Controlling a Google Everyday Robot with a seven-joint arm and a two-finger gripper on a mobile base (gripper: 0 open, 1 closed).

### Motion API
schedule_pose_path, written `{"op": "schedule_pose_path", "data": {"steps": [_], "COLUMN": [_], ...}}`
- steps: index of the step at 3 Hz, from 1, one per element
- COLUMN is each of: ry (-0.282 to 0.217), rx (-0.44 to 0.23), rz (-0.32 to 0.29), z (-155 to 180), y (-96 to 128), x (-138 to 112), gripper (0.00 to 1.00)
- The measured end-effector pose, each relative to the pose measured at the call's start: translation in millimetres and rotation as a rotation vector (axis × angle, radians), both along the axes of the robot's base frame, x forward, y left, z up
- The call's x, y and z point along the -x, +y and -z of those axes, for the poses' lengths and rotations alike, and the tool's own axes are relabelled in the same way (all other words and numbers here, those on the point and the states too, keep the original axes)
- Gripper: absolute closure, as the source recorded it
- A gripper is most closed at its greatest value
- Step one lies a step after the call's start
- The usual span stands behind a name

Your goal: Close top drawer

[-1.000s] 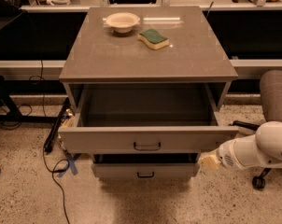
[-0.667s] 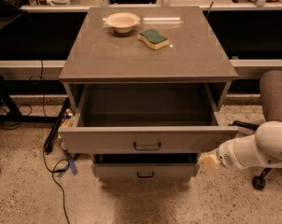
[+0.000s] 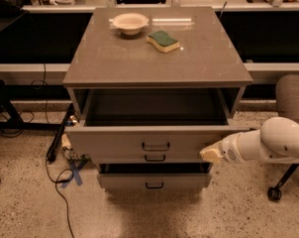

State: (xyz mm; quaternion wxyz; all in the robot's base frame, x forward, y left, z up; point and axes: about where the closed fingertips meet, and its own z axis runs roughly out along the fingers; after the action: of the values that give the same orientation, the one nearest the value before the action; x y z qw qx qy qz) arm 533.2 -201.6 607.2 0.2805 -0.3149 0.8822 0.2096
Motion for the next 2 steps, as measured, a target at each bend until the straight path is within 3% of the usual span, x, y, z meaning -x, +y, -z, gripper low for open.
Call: {"op": "schedule_pose_path", "data": {"steps": [2], "ry": [-0.113], "rx": [-0.107], "rz": [-0.052], "z": [-9], "y": [37], "x": [-59], "gripper": [1.0]}}
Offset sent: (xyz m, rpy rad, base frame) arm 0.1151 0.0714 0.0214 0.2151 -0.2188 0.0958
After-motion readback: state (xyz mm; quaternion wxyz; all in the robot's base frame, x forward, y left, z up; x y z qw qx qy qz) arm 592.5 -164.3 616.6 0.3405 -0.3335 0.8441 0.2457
